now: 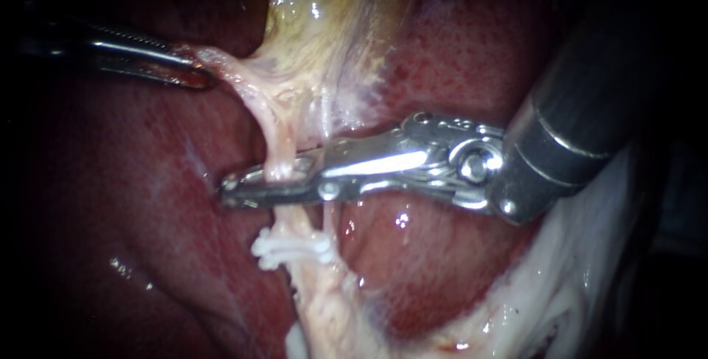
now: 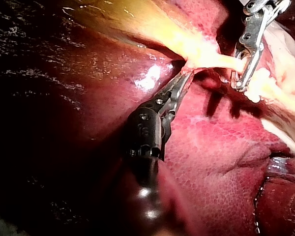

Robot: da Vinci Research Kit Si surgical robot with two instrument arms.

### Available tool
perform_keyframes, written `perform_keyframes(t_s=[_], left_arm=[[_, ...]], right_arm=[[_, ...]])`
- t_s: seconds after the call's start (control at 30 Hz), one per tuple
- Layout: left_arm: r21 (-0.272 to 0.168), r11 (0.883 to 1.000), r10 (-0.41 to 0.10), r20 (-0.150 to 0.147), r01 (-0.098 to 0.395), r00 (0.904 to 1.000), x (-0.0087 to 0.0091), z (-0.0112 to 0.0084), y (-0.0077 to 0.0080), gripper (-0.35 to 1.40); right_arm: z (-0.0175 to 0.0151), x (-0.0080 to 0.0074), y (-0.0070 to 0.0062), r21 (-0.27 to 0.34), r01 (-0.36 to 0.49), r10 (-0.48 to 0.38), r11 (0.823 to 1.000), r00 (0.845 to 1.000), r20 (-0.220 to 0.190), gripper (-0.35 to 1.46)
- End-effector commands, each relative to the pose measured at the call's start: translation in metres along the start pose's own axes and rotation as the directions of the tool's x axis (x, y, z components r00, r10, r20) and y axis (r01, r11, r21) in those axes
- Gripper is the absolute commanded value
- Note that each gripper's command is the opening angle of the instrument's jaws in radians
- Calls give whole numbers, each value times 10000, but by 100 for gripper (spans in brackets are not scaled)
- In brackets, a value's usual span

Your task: Clipping third clip left tube

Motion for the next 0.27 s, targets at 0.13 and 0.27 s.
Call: perform_keyframes(t_s=[0.13, 0.27], left_arm=[[0, 10000, -1, 0, 1, 10000, 0, 0, 0, -35], [0, 10000, -2, 0, 2, 10000, 0, 0, -1, -35]], right_arm=[[1, -1, -1, 99, -15, 15, 10000, 10000, 50, -35], [1, -1, -1, 176, -114, 112, 9998, 9999, 92, -35]])
